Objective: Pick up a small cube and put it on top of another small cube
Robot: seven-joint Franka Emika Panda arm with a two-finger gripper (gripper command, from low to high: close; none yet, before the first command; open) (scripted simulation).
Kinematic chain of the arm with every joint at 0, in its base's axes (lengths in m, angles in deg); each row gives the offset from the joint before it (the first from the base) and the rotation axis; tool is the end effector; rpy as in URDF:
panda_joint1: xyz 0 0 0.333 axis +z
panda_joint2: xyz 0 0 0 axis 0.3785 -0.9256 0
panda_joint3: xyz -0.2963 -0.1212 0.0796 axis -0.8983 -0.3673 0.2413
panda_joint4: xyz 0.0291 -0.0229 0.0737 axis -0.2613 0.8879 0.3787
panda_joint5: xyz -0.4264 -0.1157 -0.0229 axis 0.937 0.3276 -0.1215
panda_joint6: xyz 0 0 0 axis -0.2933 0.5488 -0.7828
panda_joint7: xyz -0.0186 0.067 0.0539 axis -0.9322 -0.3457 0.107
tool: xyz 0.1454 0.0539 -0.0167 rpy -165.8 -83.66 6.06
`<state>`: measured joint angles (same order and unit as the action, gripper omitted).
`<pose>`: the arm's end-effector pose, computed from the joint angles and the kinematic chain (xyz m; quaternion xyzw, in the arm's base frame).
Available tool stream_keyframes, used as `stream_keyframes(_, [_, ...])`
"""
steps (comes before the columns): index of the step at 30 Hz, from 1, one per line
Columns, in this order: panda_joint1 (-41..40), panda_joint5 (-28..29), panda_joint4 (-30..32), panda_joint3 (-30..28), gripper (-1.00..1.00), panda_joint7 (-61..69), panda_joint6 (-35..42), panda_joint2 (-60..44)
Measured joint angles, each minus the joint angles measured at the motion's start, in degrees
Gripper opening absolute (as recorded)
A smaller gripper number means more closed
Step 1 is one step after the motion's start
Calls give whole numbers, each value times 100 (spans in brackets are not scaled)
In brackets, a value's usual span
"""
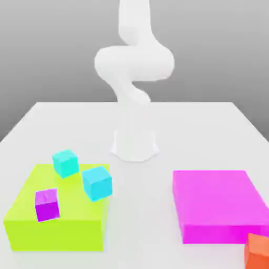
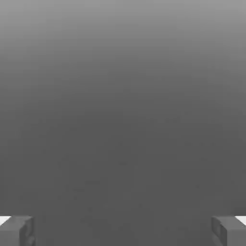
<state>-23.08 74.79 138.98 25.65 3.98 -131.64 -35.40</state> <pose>0.4533 0.0190 0.6569 -0.8538 0.3759 -0.3323 0.1390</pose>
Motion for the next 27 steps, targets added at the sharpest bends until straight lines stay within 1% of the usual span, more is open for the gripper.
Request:
stream_keyframes(8, [-235, 262, -119, 919, 0, -1315, -400, -1668])
stream_keyframes(16, [-206, 868, -240, 1629, 0, -2850, -777, -3342])
stream_keyframes(18, [-113, 1043, -271, 1753, 0, -3249, -867, -3770])
stream_keyframes(22, [189, 1355, -335, 1810, 0, -4023, -1044, -4619])
stream_keyframes(27, [588, 1550, -406, 1803, 0, -4853, -1292, -5641])
